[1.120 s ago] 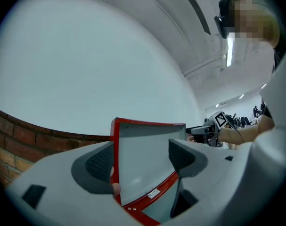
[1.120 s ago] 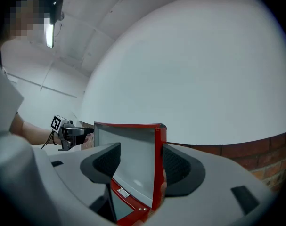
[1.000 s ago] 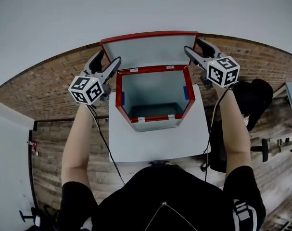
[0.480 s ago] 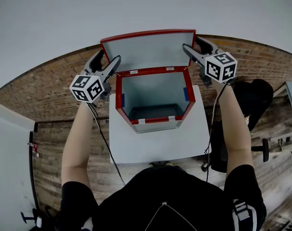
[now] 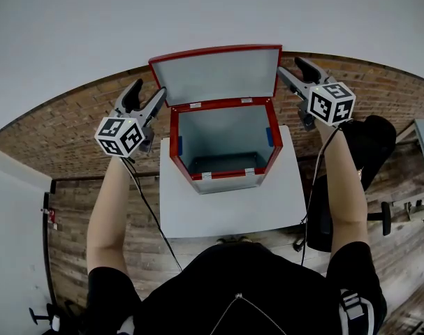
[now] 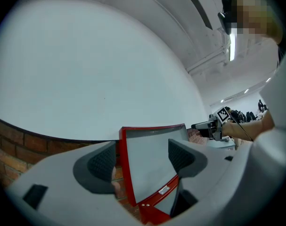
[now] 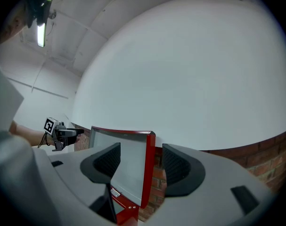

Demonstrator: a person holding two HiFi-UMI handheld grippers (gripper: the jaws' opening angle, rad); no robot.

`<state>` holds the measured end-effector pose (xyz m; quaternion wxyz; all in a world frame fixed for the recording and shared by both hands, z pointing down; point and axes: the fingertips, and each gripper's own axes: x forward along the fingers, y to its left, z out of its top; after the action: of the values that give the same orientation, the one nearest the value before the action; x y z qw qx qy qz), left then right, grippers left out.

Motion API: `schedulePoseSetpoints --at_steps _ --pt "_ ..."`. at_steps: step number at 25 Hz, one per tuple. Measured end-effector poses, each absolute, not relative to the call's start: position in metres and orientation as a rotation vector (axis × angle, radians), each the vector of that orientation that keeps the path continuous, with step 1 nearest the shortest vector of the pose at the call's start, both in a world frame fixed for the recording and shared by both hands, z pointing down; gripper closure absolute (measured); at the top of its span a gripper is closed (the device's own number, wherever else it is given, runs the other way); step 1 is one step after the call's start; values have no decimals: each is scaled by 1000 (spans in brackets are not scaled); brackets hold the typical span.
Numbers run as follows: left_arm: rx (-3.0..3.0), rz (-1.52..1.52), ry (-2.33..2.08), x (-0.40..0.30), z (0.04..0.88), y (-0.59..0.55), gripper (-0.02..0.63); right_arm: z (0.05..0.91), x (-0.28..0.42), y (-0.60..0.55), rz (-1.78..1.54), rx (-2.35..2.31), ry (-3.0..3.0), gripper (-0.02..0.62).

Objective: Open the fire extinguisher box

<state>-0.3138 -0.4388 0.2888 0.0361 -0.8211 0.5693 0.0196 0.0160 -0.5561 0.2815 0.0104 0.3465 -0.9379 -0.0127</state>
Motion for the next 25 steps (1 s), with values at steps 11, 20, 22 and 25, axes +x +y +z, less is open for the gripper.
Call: schedulePoseSetpoints --at_steps 11,20,22,25 --pt "-2510 150 1731 -276 281 -384 355 265 -12 -469 -187 974 -2988 346" --pt "-2513 188 1678 -236 286 -334 493 268 -5 -415 -169 989 -3015 509" --pt "-2513 205 1671 -229 286 -326 509 272 -2 -409 -152 1006 -3010 534" --pt "-2519 221 1675 -220 292 -315 529 279 1 -398 -128 1012 -3013 551"
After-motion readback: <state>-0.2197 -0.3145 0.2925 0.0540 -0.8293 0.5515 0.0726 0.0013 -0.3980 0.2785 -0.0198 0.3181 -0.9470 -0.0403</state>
